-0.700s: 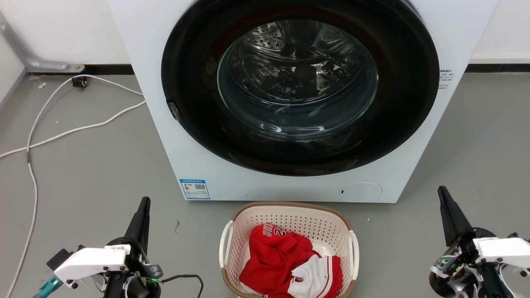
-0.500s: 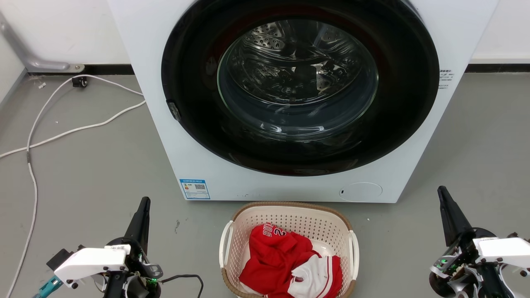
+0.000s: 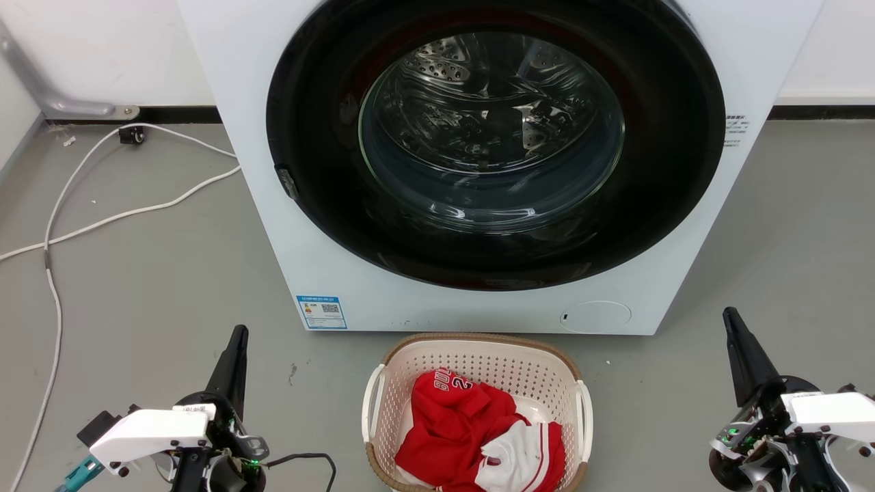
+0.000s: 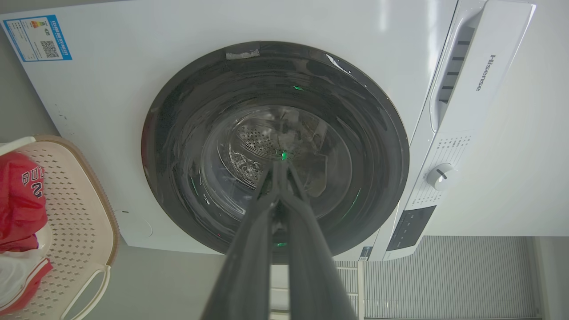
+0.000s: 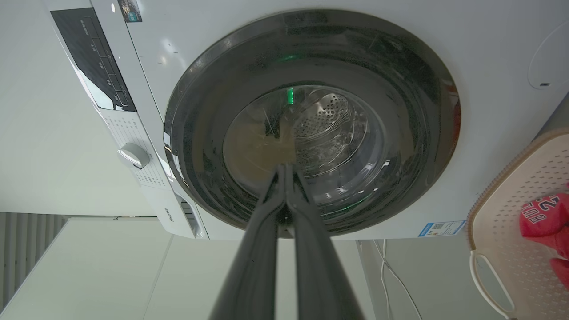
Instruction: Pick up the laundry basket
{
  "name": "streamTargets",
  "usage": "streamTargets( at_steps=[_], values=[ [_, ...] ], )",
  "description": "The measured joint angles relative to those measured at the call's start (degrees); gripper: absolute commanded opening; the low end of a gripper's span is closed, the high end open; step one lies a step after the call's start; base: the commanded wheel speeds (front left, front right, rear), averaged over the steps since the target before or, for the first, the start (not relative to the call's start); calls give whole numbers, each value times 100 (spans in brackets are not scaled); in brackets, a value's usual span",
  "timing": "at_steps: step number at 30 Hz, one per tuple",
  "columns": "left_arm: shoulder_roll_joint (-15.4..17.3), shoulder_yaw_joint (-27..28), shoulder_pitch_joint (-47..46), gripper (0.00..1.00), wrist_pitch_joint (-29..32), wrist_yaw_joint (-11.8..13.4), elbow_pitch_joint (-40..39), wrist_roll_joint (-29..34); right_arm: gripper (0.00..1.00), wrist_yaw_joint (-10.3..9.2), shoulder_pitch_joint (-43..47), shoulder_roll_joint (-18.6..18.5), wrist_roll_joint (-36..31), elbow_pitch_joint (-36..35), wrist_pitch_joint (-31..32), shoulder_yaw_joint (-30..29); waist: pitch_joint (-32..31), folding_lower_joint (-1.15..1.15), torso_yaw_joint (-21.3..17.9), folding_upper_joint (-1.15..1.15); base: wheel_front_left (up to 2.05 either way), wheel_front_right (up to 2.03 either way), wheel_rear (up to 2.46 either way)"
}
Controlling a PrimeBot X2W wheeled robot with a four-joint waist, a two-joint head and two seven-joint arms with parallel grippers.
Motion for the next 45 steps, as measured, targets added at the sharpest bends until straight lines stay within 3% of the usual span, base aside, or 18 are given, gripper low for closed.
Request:
streamTargets(
  at_steps=[11, 12, 26, 36, 45],
  values=[
    [-5, 8, -1, 0, 3, 0, 0, 31, 0, 0, -1, 7, -7, 0, 14, -10, 0, 0, 0, 0, 0, 0, 0],
    [-8, 5, 7, 100, -3, 1, 23, 31, 100, 0, 10, 8, -7, 20, 14, -10, 0, 0, 0, 0, 0, 0, 0],
    [-48, -331, 191, 100, -297, 2, 0, 304, 100, -1, 265, 33, -235, -48, -289, 60, -2, 0, 0, 0, 0, 0, 0],
    [-48, -404, 163, 100, -544, 2, -199, 1255, 100, -1, 359, 35, -1394, -309, -536, 94, 1, 0, -6, 0, 0, 0, 0],
    [-47, -550, 98, 100, -742, 76, -346, 2548, 100, -1, 365, 37, -2840, -489, -727, 141, 4, 0, -13, 0, 0, 0, 0]
  ],
)
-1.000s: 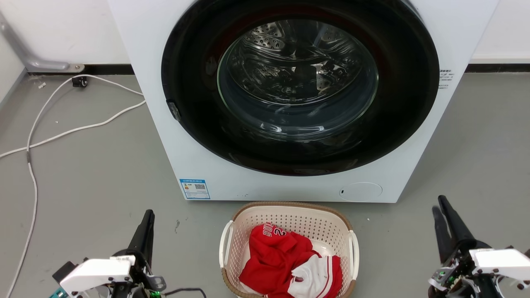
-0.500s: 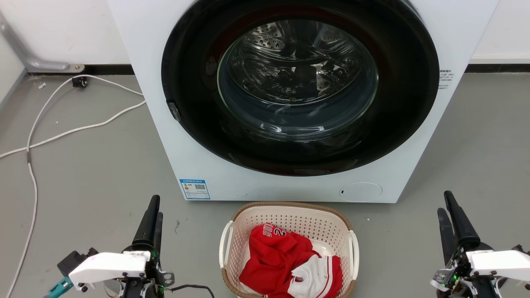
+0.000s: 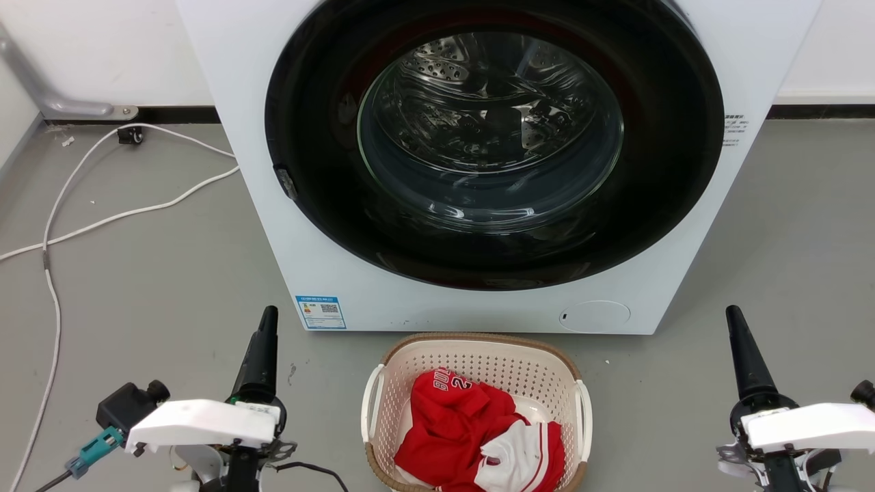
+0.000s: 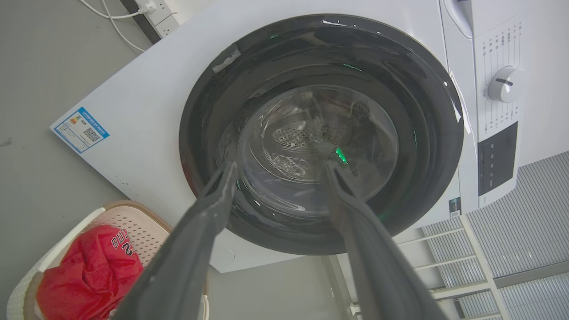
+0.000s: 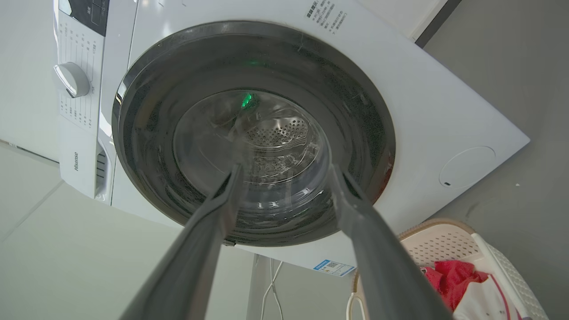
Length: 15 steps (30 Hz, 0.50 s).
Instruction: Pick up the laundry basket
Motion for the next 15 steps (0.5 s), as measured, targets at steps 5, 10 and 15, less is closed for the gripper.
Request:
streamTargets(
  at_steps=[5, 10, 15],
  values=[
    [0, -112, -3, 100, -129, 78, -66, 813, 100, 0, 14, 2, -858, -68, -109, 9, -1, 0, -1, 0, 0, 0, 0],
    [1, -196, -8, 100, -224, 175, -104, 1417, 100, 0, 26, 3, -1474, -155, -163, -13, -4, 0, -3, 0, 0, 0, 0],
    [0, -274, -23, 100, -314, 238, -124, 1958, 100, 0, 115, 4, -2045, -254, -167, -10, -4, 0, -7, 0, 0, 0, 0]
  ],
)
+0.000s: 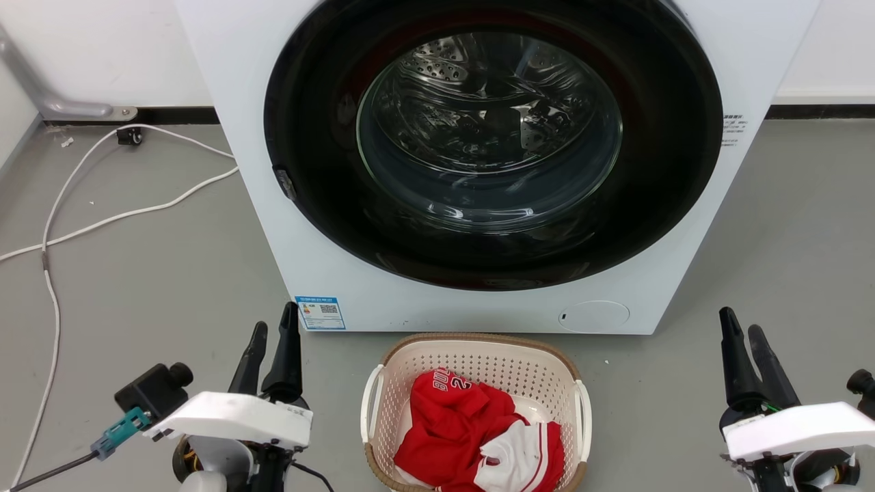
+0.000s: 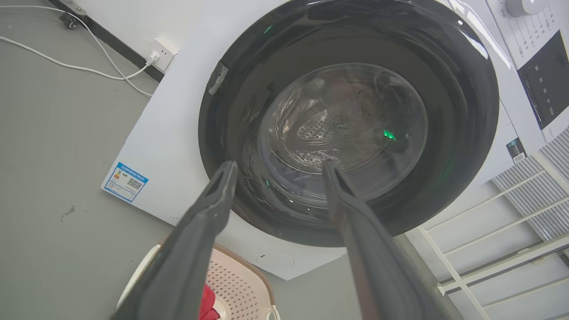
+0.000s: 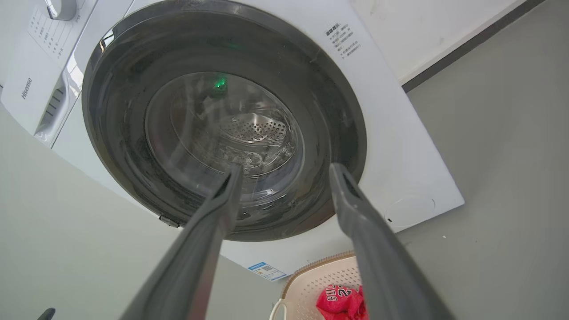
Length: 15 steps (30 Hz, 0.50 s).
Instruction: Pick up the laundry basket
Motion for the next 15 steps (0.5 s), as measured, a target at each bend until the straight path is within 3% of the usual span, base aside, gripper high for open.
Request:
streamTargets(
  at_steps=[15],
  values=[
    [55, -224, -96, 100, -248, 154, -4, 1295, 100, 1, 113, 1, -1312, -293, -25, 13, 2, 0, 6, 0, 0, 0, 0]
  ],
)
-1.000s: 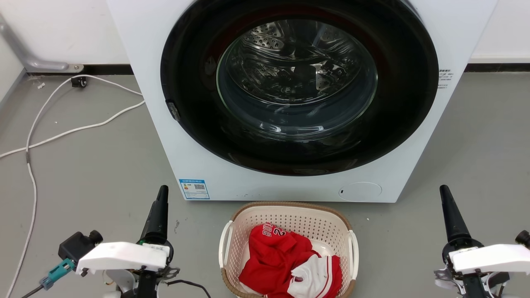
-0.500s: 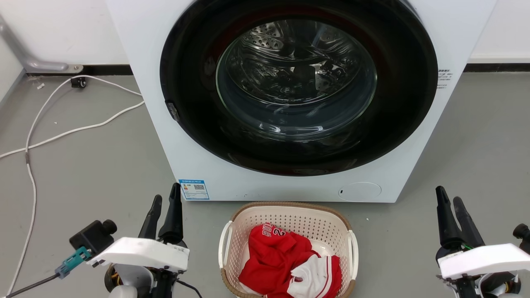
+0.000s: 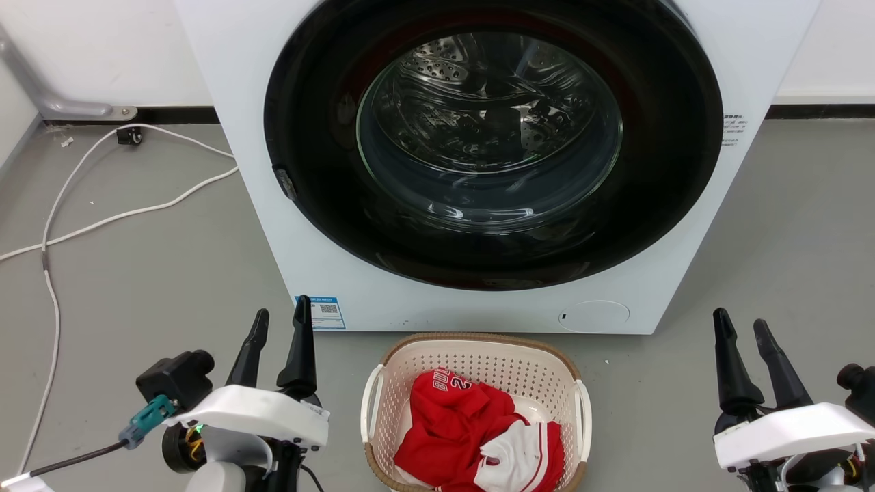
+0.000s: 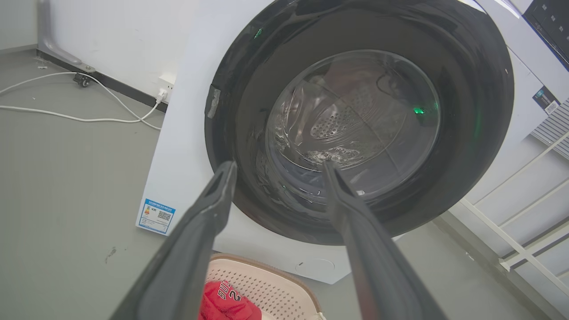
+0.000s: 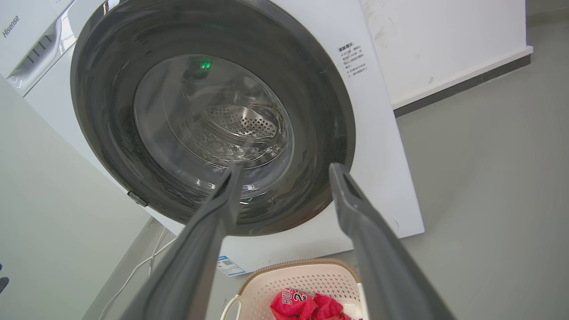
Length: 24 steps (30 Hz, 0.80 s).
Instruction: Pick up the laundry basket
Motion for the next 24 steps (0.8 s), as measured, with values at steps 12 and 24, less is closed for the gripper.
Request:
streamTargets(
  at_steps=[12, 24],
  values=[
    [96, -167, -26, 100, -175, 82, 89, 782, 100, 0, 66, 1, -859, -179, -59, 44, -1, 0, 3, 0, 0, 0, 0],
    [133, -286, -88, 100, -345, 168, 176, 1421, 100, 0, 133, 2, -1607, -357, -105, 46, -15, 0, -6, 0, 0, 0, 0]
  ],
)
